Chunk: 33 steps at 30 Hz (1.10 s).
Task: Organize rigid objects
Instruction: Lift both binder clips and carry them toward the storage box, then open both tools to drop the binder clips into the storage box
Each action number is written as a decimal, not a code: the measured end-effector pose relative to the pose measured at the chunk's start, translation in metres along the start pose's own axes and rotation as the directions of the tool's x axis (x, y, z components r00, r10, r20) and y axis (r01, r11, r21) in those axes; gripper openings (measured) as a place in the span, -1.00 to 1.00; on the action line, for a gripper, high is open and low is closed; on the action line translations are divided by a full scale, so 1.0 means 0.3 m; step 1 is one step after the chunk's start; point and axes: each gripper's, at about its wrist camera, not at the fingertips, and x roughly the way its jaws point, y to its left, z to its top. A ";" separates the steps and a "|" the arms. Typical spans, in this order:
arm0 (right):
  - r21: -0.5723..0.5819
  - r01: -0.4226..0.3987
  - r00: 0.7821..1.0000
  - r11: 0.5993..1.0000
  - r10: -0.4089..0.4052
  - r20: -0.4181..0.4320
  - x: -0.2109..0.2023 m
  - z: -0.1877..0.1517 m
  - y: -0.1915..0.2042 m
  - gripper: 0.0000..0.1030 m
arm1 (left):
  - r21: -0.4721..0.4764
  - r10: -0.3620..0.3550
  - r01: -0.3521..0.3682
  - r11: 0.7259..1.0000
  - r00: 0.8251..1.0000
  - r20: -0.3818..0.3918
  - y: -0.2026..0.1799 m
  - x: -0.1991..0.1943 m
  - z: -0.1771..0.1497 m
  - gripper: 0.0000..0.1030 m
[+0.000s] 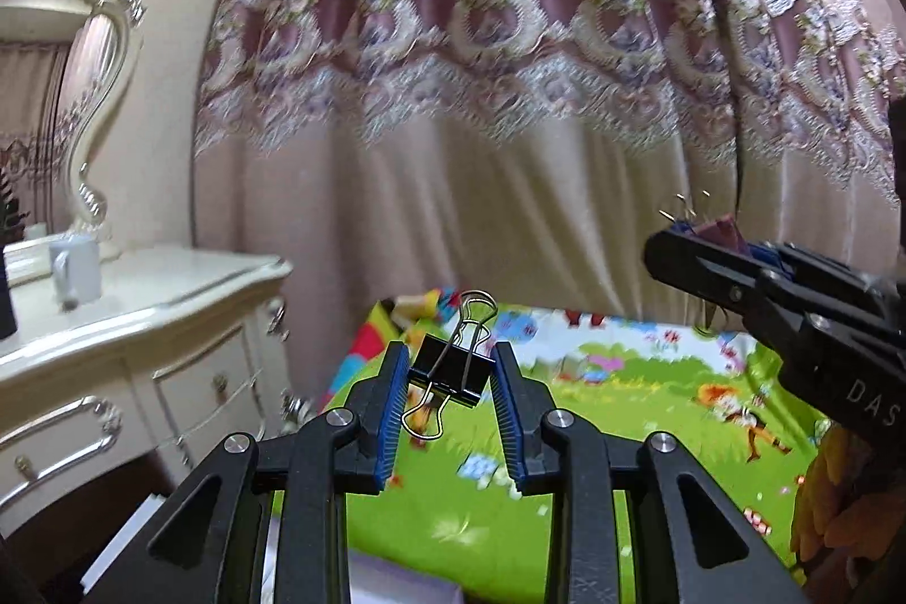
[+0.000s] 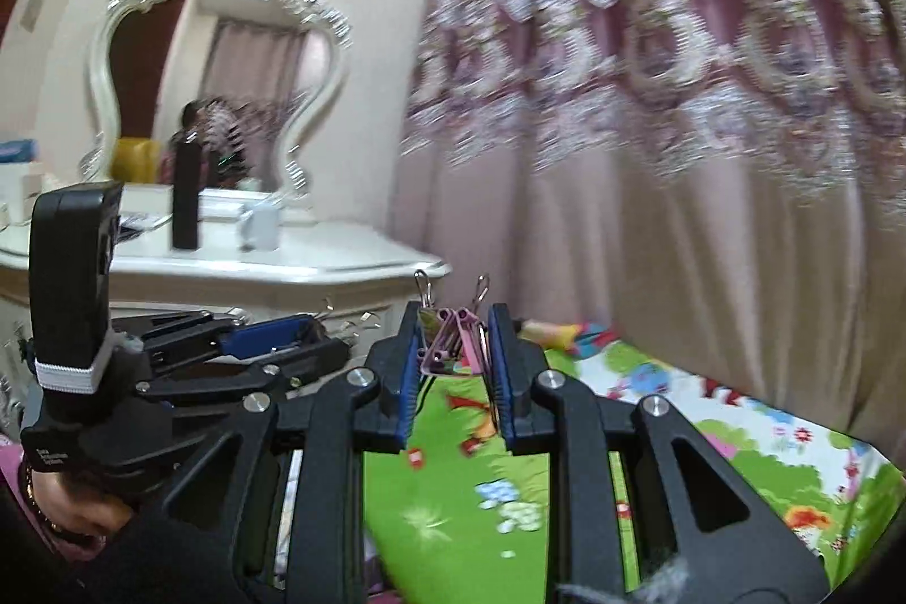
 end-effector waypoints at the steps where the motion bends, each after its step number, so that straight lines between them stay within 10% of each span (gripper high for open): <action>1: -0.005 -0.020 1.000 1.000 0.020 -0.012 0.017 -0.003 0.019 -0.50 | -0.009 0.013 -0.013 1.000 1.000 -0.022 0.023 -0.004 -0.015 -0.40; 16: -0.078 -0.251 0.951 0.965 0.231 -0.207 0.185 -0.124 0.286 -0.50 | -0.120 0.165 -0.191 0.974 0.966 -0.200 0.271 -0.032 -0.227 -0.40; 33: -0.146 -0.491 0.777 0.859 0.356 -0.519 0.355 -0.381 0.526 -0.50 | -0.197 0.250 -0.350 0.916 0.880 -0.403 0.480 0.037 -0.448 -0.40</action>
